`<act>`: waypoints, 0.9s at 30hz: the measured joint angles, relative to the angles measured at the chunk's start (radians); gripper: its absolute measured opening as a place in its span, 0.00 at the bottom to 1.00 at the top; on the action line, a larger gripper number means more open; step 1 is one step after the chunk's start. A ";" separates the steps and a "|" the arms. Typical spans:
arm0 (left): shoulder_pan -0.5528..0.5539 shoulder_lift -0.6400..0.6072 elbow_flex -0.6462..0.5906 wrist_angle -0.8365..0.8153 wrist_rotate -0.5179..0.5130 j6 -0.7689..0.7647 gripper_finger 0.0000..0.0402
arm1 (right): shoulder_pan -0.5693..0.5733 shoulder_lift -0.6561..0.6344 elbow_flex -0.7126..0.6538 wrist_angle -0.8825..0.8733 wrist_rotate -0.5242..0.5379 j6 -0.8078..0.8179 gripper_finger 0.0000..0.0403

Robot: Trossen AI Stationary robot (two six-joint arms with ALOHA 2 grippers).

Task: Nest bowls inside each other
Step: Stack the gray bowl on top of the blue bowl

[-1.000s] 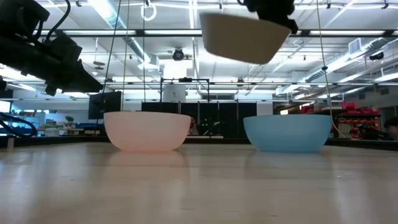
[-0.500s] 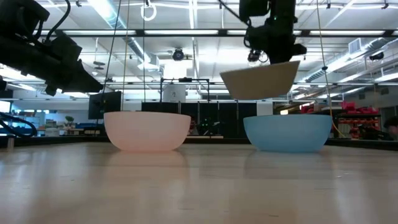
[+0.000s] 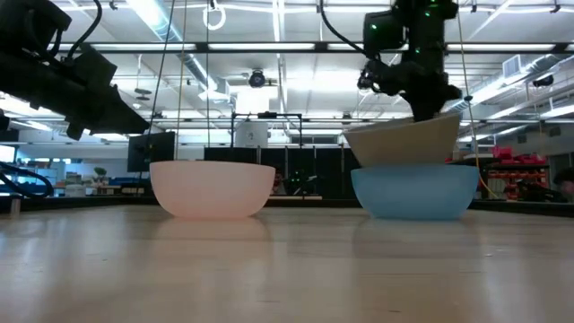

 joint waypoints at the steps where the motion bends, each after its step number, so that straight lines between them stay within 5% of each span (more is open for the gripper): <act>1: 0.000 0.000 0.000 0.000 0.000 -0.001 0.27 | -0.005 -0.019 -0.036 0.037 -0.014 -0.001 0.01; 14: 0.000 0.000 0.000 0.001 0.001 -0.002 0.27 | -0.057 -0.070 -0.331 0.308 -0.124 -0.036 0.01; 27: 0.000 0.000 0.000 0.003 0.026 -0.002 0.27 | -0.046 -0.070 -0.367 0.411 -0.167 -0.008 0.06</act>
